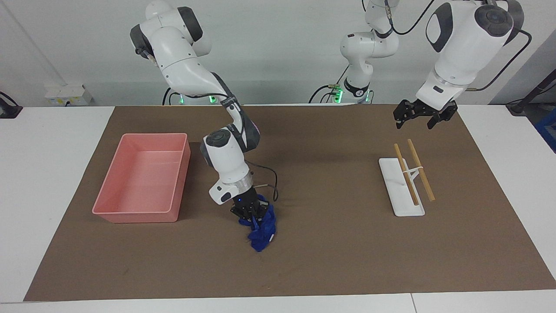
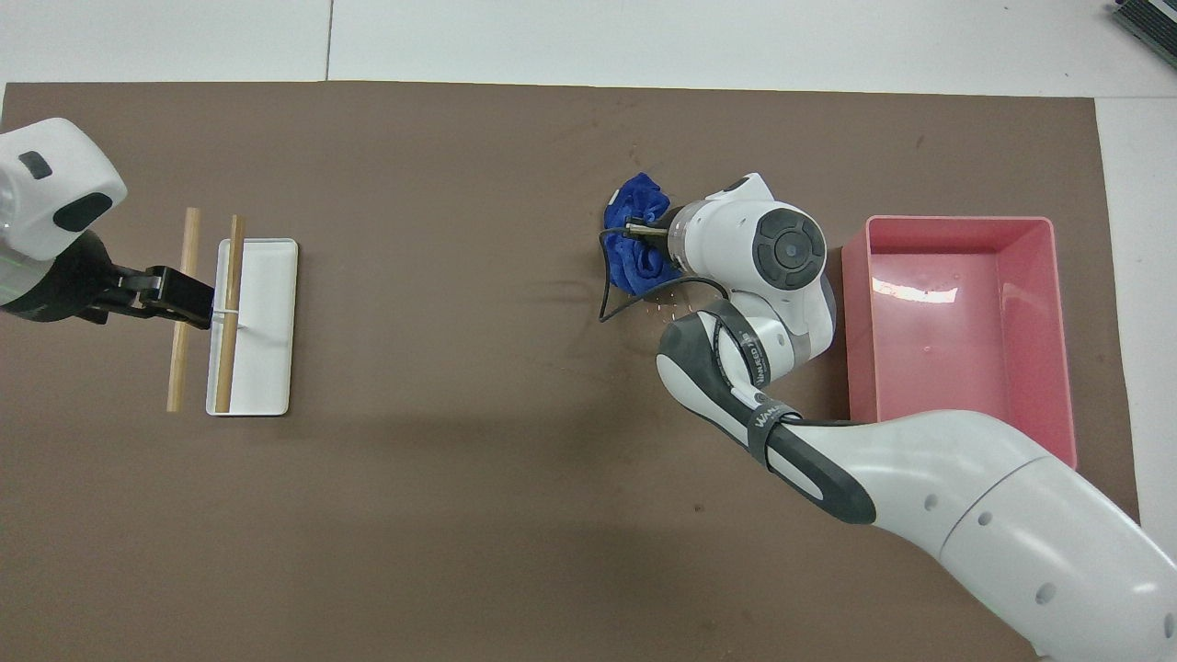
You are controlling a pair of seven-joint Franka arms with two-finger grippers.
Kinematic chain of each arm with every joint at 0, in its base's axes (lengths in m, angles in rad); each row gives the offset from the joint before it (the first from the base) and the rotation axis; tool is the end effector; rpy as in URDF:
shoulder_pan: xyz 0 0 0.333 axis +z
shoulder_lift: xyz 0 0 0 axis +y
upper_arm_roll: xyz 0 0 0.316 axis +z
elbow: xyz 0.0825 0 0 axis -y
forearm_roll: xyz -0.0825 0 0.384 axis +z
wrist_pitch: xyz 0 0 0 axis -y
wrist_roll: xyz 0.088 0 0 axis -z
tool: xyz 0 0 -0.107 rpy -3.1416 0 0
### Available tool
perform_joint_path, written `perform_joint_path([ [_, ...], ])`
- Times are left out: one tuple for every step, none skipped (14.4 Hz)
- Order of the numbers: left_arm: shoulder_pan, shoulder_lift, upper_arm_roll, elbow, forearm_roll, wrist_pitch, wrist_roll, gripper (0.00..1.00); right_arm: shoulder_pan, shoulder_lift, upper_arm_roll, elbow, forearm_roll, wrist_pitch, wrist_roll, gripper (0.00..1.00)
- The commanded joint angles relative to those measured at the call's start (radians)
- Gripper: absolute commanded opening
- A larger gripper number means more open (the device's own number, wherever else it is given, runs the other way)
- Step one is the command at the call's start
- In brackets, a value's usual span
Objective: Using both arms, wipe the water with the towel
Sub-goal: 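Wipe the water spill with the towel using the right gripper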
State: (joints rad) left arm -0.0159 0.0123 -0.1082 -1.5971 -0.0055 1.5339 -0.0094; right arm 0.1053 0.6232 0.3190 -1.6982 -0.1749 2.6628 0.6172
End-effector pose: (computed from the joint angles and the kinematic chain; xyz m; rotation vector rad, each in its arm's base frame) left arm 0.5487 -0.0687 0.6023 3.1324 -0.1799 -0.1188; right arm 0.6562 0.2671 0.2871 -2.8605 0.2063 -0.4302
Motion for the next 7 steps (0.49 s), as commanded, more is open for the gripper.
perform_joint_path([
  [0.007,0.006,0.011,0.052,-0.040,-0.037,0.011,1.00,-0.021,-0.068,0.012,-0.171,-0.018,-0.092,-0.004,0.00],
  [0.005,0.005,0.012,0.054,-0.033,-0.032,0.016,1.00,-0.021,-0.086,0.012,-0.210,-0.018,-0.093,-0.004,0.00],
  [0.005,0.003,0.013,0.054,-0.031,-0.025,0.019,1.00,-0.024,-0.101,0.012,-0.248,-0.018,-0.095,-0.002,0.00],
  [0.007,0.005,0.015,0.052,-0.028,-0.018,0.019,1.00,-0.029,-0.121,0.012,-0.289,-0.018,-0.093,-0.004,0.00],
  [0.007,0.005,0.015,0.051,-0.015,-0.002,0.020,1.00,-0.030,-0.141,0.012,-0.320,-0.018,-0.095,-0.010,0.00],
  [0.002,0.005,0.013,0.049,0.024,0.006,0.028,1.00,-0.030,-0.163,0.011,-0.337,-0.018,-0.101,-0.008,0.00],
  [0.002,0.000,0.013,0.039,0.036,0.014,0.028,1.00,-0.039,-0.178,0.011,-0.353,-0.018,-0.118,-0.013,0.00],
])
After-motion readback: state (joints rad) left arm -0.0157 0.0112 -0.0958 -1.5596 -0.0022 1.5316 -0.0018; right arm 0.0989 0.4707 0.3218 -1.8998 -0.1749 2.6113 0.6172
